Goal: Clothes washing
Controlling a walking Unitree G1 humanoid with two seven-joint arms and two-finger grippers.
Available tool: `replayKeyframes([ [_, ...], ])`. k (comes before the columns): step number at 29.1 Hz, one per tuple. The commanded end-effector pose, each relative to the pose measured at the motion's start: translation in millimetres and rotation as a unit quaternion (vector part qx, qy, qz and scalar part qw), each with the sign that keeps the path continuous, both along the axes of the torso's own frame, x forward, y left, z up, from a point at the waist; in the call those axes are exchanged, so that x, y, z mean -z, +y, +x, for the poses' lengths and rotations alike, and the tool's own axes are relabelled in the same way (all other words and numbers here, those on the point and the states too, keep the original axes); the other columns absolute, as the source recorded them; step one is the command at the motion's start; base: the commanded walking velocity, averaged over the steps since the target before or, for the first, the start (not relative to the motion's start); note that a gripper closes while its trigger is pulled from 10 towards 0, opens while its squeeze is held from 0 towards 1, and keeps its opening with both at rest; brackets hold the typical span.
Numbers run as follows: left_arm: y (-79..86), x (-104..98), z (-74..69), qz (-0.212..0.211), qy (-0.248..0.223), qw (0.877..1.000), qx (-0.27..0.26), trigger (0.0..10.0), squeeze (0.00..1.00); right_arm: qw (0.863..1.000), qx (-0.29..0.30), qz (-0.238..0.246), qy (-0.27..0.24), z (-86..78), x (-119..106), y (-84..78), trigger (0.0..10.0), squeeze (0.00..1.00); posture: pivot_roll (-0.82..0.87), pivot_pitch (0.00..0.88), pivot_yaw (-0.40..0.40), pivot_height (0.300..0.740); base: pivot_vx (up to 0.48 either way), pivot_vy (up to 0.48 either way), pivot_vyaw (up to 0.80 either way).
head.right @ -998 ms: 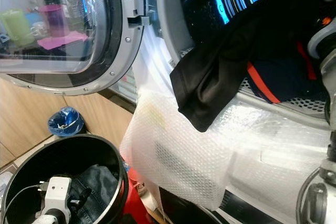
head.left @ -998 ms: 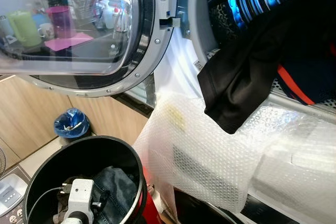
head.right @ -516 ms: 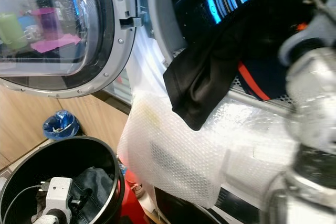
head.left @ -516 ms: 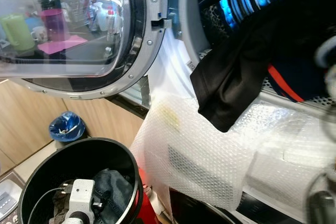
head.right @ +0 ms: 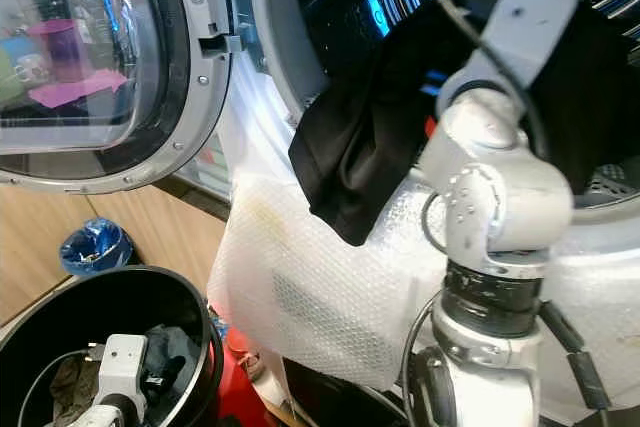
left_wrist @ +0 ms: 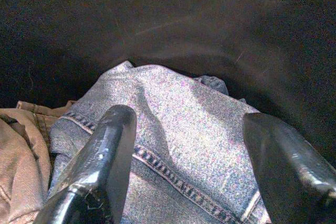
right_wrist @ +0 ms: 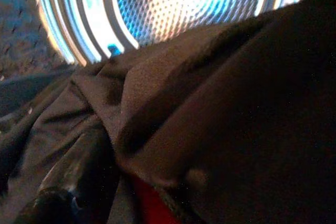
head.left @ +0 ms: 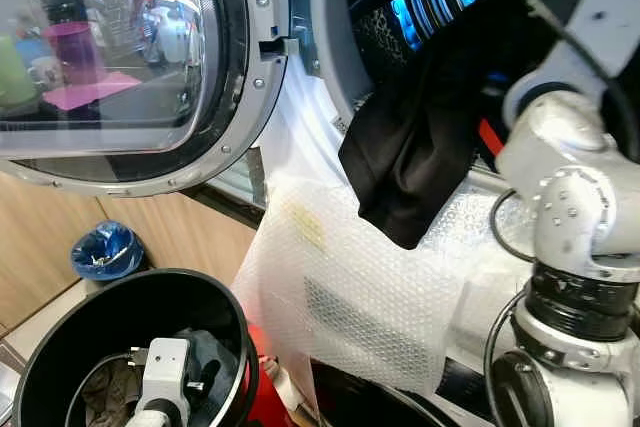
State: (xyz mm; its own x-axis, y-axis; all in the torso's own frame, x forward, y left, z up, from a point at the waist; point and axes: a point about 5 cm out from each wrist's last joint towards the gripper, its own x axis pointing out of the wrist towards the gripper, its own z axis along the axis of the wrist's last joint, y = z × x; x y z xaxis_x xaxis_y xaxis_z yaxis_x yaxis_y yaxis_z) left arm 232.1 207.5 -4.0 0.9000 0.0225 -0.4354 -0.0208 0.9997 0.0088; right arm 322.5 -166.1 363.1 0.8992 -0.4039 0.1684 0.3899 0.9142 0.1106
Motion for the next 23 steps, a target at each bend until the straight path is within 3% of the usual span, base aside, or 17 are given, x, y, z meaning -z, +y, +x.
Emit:
replayKeyframes([
  [1,-1.4,5.4,-3.9,0.007,0.012,1.000,0.005,10.0,0.00,1.000,-0.001,-0.010,-0.015,-6.6,-9.3,1.5,10.0,0.00,-0.08,0.000,0.008,0.740,0.000,0.000,0.00],
  [5,-2.9,6.6,-3.7,0.005,0.013,1.000,0.005,10.0,0.00,0.999,0.010,-0.027,-0.022,-13.4,-10.0,-8.9,10.0,0.00,-0.09,0.000,0.007,0.740,0.000,0.000,0.00],
  [7,-3.6,6.8,-3.3,0.003,0.013,1.000,0.005,10.0,0.00,0.996,-0.073,-0.036,-0.040,-18.0,-15.1,1.8,10.0,0.00,-0.09,0.000,0.008,0.740,0.000,0.000,0.00],
  [12,-5.4,8.2,-2.3,0.001,0.015,1.000,0.007,10.0,0.00,0.987,-0.146,-0.037,-0.057,-26.2,-18.9,7.8,10.0,0.00,-0.10,0.000,0.004,0.740,0.000,0.000,0.00],
  [17,-6.5,8.1,-1.6,-0.001,0.013,1.000,0.007,10.0,0.00,0.977,-0.204,-0.046,-0.036,-31.9,-13.4,9.5,10.0,0.00,-0.10,0.000,0.003,0.740,0.000,0.000,0.00],
  [22,-7.1,8.5,-1.6,-0.001,0.013,1.000,0.007,10.0,0.00,0.972,-0.207,-0.109,0.037,-32.0,9.2,-2.0,10.0,0.00,-0.10,0.000,0.001,0.740,0.000,0.000,0.00],
  [23,-6.4,8.7,-1.7,-0.001,0.014,1.000,0.006,10.0,0.00,0.967,-0.206,-0.140,0.048,-34.3,12.5,-7.2,10.0,0.00,-0.10,0.000,0.000,0.740,0.000,0.000,0.00],
])
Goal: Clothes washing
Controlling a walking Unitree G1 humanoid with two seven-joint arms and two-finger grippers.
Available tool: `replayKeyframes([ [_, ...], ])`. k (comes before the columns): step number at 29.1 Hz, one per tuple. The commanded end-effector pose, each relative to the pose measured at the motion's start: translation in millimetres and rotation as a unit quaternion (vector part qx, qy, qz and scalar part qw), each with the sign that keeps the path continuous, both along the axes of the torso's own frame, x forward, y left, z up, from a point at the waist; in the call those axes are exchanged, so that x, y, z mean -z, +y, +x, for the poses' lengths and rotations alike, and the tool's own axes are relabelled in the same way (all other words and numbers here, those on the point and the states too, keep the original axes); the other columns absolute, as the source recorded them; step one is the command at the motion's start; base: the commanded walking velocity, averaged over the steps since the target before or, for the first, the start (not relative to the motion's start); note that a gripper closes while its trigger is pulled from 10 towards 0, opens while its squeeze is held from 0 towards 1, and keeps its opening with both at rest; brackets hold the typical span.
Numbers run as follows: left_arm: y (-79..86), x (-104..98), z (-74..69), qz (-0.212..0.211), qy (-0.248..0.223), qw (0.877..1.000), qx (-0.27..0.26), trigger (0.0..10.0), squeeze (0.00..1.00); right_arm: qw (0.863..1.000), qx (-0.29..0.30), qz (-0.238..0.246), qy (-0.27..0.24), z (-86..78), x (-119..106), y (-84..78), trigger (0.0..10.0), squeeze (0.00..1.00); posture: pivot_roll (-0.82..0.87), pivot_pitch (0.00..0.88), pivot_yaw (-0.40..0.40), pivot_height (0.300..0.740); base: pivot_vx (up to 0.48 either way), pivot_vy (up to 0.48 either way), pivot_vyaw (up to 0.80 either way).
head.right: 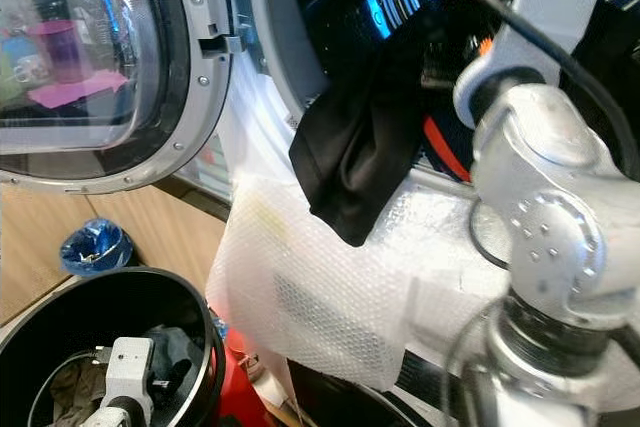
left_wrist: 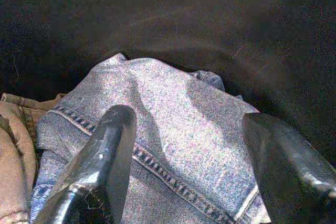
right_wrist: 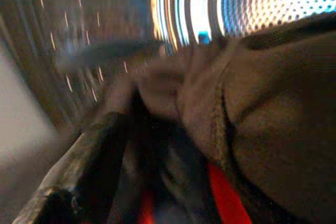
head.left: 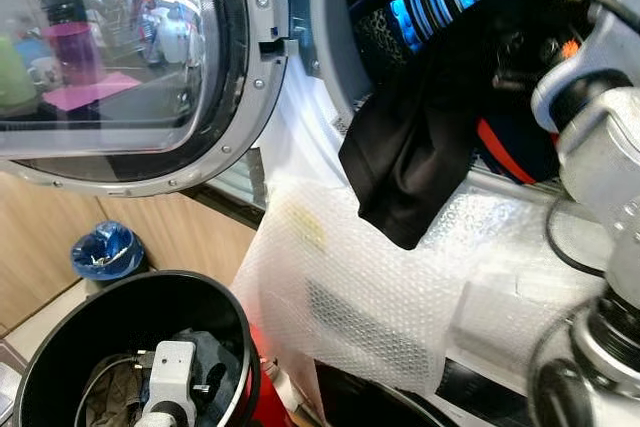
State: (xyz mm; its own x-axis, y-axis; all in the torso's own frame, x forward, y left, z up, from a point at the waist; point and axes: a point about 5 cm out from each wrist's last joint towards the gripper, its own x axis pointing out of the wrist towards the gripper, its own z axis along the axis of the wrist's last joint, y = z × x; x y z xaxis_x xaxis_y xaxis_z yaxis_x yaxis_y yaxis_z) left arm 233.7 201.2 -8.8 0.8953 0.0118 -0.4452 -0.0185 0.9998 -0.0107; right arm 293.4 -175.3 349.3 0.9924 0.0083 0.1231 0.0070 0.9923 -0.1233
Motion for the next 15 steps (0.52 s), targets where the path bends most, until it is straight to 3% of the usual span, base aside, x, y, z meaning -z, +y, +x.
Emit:
replayKeyframes([
  [1,0.0,4.0,-3.3,0.009,0.008,1.000,0.004,10.0,0.00,0.999,-0.013,-0.047,-0.001,-6.4,-0.4,-0.3,10.0,0.00,-0.10,0.000,0.000,0.740,0.000,0.000,0.00],
  [5,0.7,4.1,-3.0,0.009,0.008,1.000,0.003,10.0,0.00,0.998,0.004,-0.061,-0.001,-9.0,-0.9,-8.5,10.0,0.00,-0.10,0.000,-0.002,0.740,0.000,0.000,0.00],
  [8,0.7,4.6,-2.9,0.008,0.008,1.000,0.002,10.0,0.00,0.997,0.048,-0.037,-0.039,-6.8,-7.5,-14.4,10.0,0.00,-0.10,0.000,-0.006,0.740,0.000,0.000,0.00],
  [11,0.4,4.5,-2.2,0.007,0.008,1.000,0.002,10.0,0.00,0.999,0.035,-0.019,-0.029,-3.2,-3.1,-10.3,10.0,0.00,-0.10,0.000,-0.008,0.740,0.000,0.000,0.00],
  [12,0.0,4.3,-1.7,0.007,0.007,1.000,0.002,10.0,0.00,0.999,0.025,-0.021,-0.027,-2.2,-0.9,-6.6,10.0,1.00,-0.10,0.000,-0.007,0.740,0.000,0.000,0.00],
  [15,-0.3,3.8,-1.1,0.007,0.006,1.000,0.001,10.0,0.00,0.999,0.010,-0.029,-0.034,-2.2,-0.5,-2.3,10.0,1.00,-0.09,0.000,-0.009,0.740,0.000,0.000,0.00],
])
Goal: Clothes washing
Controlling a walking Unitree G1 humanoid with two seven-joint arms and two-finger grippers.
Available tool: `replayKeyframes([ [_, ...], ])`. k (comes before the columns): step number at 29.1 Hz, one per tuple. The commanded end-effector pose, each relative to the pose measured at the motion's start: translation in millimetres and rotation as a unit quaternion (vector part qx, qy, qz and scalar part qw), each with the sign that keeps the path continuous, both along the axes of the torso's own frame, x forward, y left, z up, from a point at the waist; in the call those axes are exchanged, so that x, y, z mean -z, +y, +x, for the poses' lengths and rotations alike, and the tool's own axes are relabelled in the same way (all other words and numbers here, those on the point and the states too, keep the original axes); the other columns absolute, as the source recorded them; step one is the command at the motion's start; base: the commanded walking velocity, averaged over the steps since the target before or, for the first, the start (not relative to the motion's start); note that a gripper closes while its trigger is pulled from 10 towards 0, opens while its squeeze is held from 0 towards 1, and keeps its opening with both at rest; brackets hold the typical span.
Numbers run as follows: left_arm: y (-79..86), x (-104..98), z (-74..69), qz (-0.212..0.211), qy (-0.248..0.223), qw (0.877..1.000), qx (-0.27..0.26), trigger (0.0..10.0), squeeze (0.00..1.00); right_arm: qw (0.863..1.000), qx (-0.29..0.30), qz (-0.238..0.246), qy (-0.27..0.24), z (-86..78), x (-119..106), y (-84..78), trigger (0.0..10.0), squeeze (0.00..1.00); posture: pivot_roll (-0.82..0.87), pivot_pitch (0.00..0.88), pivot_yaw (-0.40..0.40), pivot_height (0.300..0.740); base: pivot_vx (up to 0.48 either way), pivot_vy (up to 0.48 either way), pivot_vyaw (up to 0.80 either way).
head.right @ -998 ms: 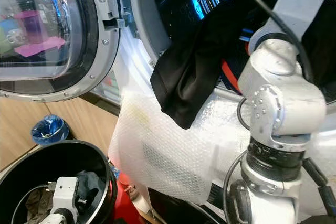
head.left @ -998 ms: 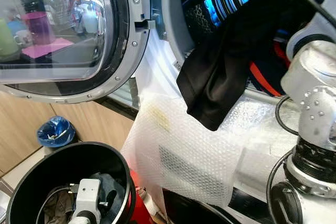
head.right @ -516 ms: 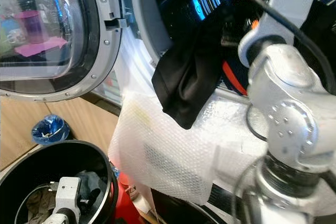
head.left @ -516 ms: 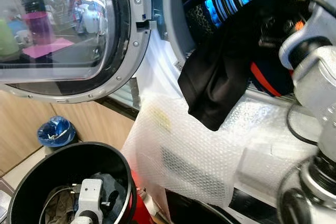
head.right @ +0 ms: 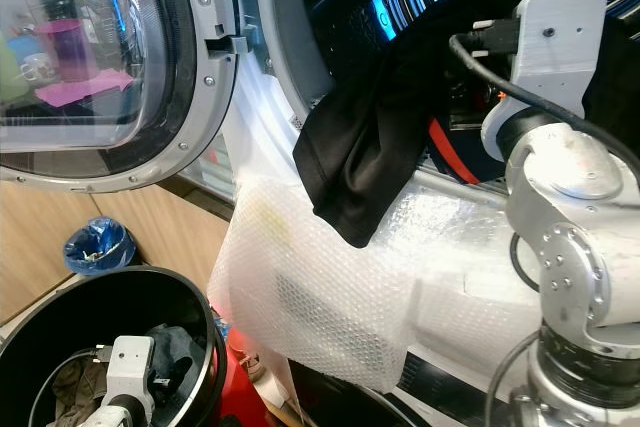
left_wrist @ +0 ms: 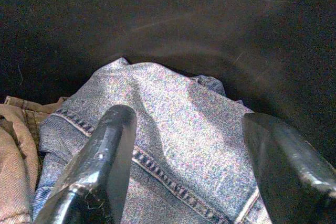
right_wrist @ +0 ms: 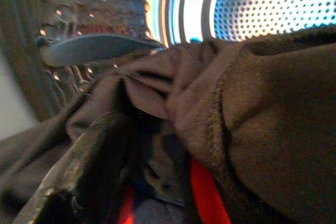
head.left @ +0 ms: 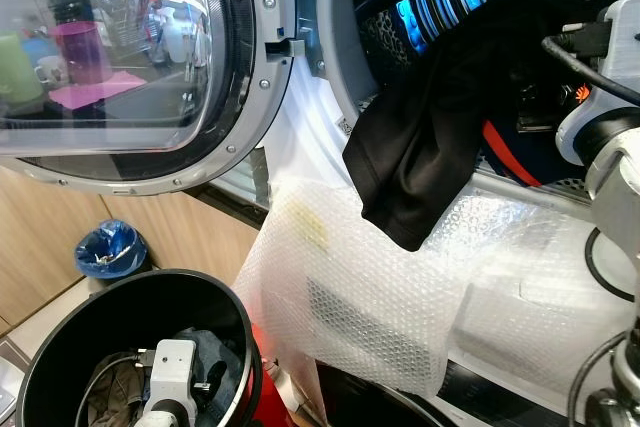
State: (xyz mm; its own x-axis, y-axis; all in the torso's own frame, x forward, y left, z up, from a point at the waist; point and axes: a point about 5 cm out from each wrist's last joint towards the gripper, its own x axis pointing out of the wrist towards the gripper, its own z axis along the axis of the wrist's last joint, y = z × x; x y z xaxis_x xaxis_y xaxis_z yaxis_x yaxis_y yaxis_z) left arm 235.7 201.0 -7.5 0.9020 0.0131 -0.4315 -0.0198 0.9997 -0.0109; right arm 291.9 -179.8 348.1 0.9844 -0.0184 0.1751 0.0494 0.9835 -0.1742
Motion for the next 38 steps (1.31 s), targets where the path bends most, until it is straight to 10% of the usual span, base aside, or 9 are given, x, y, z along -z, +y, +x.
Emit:
replayKeyframes([
  [1,0.0,5.0,-3.3,0.007,0.013,1.000,0.001,10.0,0.00,1.000,-0.010,0.001,-0.012,-1.0,-2.6,2.3,10.0,1.00,-0.09,0.000,-0.009,0.740,0.000,0.000,0.00],
  [9,4.3,4.9,-4.1,0.012,0.012,1.000,0.004,10.0,0.00,0.988,0.069,0.114,-0.074,-7.3,-19.1,-13.1,10.0,1.00,-0.09,0.000,-0.003,0.740,0.000,0.000,0.00],
  [10,4.8,3.9,-2.8,0.014,0.010,1.000,0.006,10.0,0.00,0.989,0.025,0.138,-0.057,-7.2,-9.3,5.4,10.0,0.13,-0.09,0.000,-0.002,0.740,0.000,0.000,0.00],
  [12,5.0,3.5,-2.2,0.014,0.010,1.000,0.007,10.0,0.00,0.989,-0.003,0.144,-0.037,-6.3,-0.3,18.2,10.0,0.00,-0.09,0.000,-0.001,0.740,0.000,0.000,0.00],
  [17,3.7,3.7,-3.0,0.012,0.009,1.000,0.007,10.0,0.00,0.986,-0.064,0.154,-0.030,1.0,8.2,54.3,10.0,0.00,-0.10,0.000,0.006,0.740,0.000,0.000,0.00],
  [24,-3.2,4.3,-1.3,0.007,0.007,1.000,0.012,10.0,0.00,0.985,-0.101,0.133,-0.037,54.0,-8.0,84.2,10.0,0.00,-0.08,0.000,-0.005,0.740,0.000,0.000,0.00],
  [31,-2.5,4.0,-2.3,0.008,0.005,1.000,0.008,10.0,0.00,0.994,0.008,0.102,-0.032,109.5,-32.4,60.2,10.0,0.00,-0.05,0.000,-0.014,0.740,0.000,0.000,0.00],
  [38,-1.3,5.1,-4.3,0.012,0.007,1.000,0.009,10.0,0.00,0.990,0.106,0.086,-0.033,124.3,-42.3,23.3,10.0,0.00,-0.04,0.000,-0.014,0.740,0.000,0.000,0.00],
])
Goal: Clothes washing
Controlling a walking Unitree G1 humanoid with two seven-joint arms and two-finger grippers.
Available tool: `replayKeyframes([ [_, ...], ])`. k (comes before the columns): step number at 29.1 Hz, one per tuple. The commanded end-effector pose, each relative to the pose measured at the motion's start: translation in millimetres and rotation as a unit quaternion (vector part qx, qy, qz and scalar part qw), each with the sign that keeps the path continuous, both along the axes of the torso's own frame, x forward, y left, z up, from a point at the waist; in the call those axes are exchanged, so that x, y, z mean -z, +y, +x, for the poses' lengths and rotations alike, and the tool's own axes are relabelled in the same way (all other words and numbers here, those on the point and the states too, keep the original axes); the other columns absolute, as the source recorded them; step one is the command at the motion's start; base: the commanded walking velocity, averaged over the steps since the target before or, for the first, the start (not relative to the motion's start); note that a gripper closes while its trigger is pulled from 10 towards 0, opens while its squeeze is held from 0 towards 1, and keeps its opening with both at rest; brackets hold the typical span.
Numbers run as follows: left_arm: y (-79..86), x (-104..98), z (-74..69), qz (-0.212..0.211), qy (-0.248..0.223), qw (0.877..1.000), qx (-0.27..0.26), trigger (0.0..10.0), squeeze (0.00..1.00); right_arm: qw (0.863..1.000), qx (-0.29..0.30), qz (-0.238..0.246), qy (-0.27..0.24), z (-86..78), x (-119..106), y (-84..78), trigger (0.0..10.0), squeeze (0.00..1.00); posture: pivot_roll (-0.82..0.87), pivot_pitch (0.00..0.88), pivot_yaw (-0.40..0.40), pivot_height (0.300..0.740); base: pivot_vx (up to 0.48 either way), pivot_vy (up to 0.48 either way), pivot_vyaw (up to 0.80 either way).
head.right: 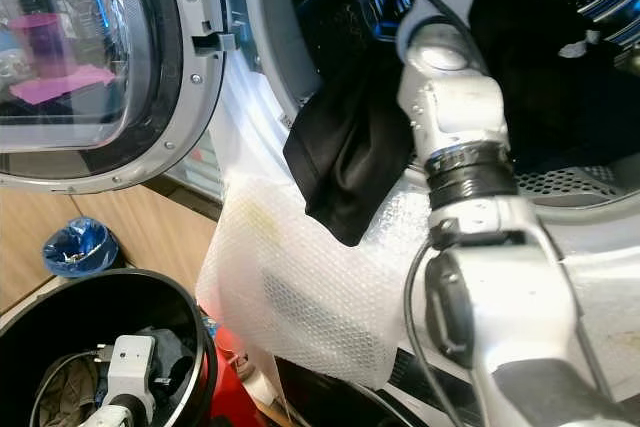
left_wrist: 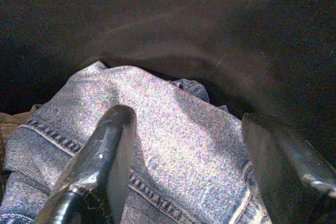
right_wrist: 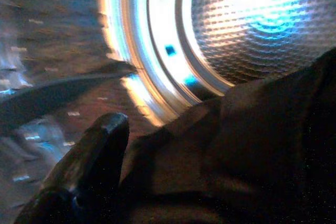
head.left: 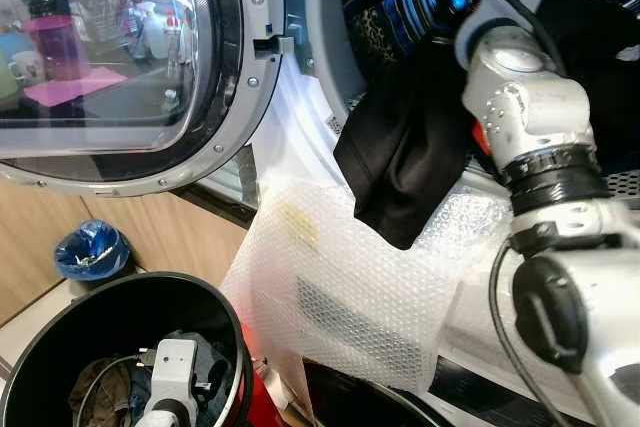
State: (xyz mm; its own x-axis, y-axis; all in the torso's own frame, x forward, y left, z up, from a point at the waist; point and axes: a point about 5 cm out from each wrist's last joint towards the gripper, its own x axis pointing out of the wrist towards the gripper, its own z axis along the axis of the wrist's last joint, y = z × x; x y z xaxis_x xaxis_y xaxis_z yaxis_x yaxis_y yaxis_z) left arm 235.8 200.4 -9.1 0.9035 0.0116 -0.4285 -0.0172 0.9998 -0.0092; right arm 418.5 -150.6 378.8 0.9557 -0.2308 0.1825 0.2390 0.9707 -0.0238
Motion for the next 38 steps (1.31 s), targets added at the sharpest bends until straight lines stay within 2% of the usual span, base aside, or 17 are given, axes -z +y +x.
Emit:
replayKeyframes([
  [1,-0.7,2.8,-3.7,0.011,0.008,1.000,0.007,10.0,0.00,0.997,0.064,-0.027,-0.033,-4.0,-21.2,-20.5,10.0,0.00,-0.03,0.000,-0.013,0.740,0.000,0.000,0.00],
  [4,-0.9,2.0,-3.3,0.012,0.005,1.000,0.006,10.0,0.00,0.989,0.127,-0.049,-0.049,-8.4,-32.0,-40.2,10.0,0.00,0.00,0.000,-0.018,0.740,0.000,0.000,0.00],
  [5,-0.3,1.3,-3.1,0.013,0.004,1.000,0.005,10.0,0.00,0.983,0.164,-0.043,-0.063,-12.8,-39.7,-52.5,10.0,0.00,0.00,0.000,-0.018,0.740,0.000,0.000,0.00],
  [6,-0.3,1.3,-3.1,0.013,0.004,1.000,0.005,10.0,0.00,0.983,0.164,-0.043,-0.063,-12.8,-39.7,-52.5,10.0,0.00,0.00,0.000,-0.018,0.740,0.000,0.000,0.00],
  [8,1.5,0.5,-3.5,0.014,0.002,1.000,-0.001,10.0,0.00,0.978,0.194,-0.005,-0.070,-16.9,-43.6,-65.8,10.0,0.00,0.01,0.000,-0.018,0.740,0.000,0.000,0.00],
  [11,3.5,0.1,-4.2,0.016,0.001,1.000,-0.004,10.0,0.00,0.973,0.218,0.027,-0.067,-19.2,-42.5,-74.8,10.0,0.00,0.00,0.000,-0.013,0.740,0.000,0.000,0.00],
  [13,3.7,0.3,-4.3,0.016,0.002,1.000,-0.004,10.0,0.00,0.976,0.206,0.029,-0.061,-17.6,-39.3,-74.8,10.0,0.00,0.00,0.000,-0.014,0.740,0.000,0.000,0.00],
  [14,3.5,0.4,-4.2,0.016,0.003,1.000,-0.003,10.0,0.00,0.986,0.160,0.036,-0.039,-11.8,-30.2,-67.5,10.0,0.00,0.00,0.000,-0.013,0.740,0.000,0.000,0.00],
  [16,2.9,0.9,-4.1,0.015,0.004,1.000,-0.002,10.0,0.00,0.991,0.124,0.051,-0.021,-7.1,-21.1,-60.3,10.0,0.00,-0.01,0.000,-0.009,0.740,0.000,0.000,0.00],
  [21,-1.2,1.7,-3.0,0.011,0.007,1.000,0.006,10.0,0.00,0.995,0.082,0.052,0.028,0.3,4.0,-52.8,10.0,0.00,-0.03,0.000,-0.005,0.740,0.000,0.000,0.00],
  [24,-2.5,2.1,-2.9,0.010,0.008,1.000,0.005,10.0,0.00,0.993,0.099,0.064,0.016,-2.2,0.6,-62.4,10.0,0.00,-0.04,0.000,-0.003,0.740,0.000,0.000,0.00],
  [27,-4.3,3.1,-3.6,0.007,0.009,1.000,0.004,10.0,0.00,0.991,0.123,0.043,0.003,-6.2,-8.3,-71.0,10.0,0.00,-0.05,0.000,-0.010,0.740,0.000,0.000,0.00],
  [29,-5.4,3.9,-4.7,0.004,0.010,1.000,0.002,10.0,0.00,0.987,0.152,0.054,-0.006,-10.7,-12.2,-81.6,10.0,0.00,-0.05,0.000,-0.013,0.740,0.000,0.000,0.00],
  [32,-6.1,4.6,-4.7,0.003,0.011,1.000,0.002,10.0,0.00,0.985,0.151,0.080,-0.008,-14.3,-14.0,-86.8,10.0,0.00,-0.07,0.000,-0.015,0.740,0.000,0.000,0.00],
  [34,-6.4,5.7,-3.9,0.003,0.014,1.000,0.003,10.0,0.00,0.988,0.116,0.099,0.002,-15.5,-12.0,-81.5,10.0,0.00,-0.09,0.000,-0.007,0.740,0.000,0.000,0.00],
  [35,-7.4,6.2,-1.5,0.003,0.017,1.000,0.011,10.0,0.00,0.992,0.096,0.087,0.007,-21.1,-10.7,-76.1,10.0,0.00,-0.12,0.000,-0.005,0.740,0.000,0.000,0.00],
  [38,-7.1,5.3,2.2,0.004,0.017,1.000,0.015,10.0,0.00,0.991,0.100,0.087,0.003,-30.4,-8.7,-73.4,10.0,0.00,-0.13,0.000,-0.001,0.740,0.000,0.000,0.00],
])
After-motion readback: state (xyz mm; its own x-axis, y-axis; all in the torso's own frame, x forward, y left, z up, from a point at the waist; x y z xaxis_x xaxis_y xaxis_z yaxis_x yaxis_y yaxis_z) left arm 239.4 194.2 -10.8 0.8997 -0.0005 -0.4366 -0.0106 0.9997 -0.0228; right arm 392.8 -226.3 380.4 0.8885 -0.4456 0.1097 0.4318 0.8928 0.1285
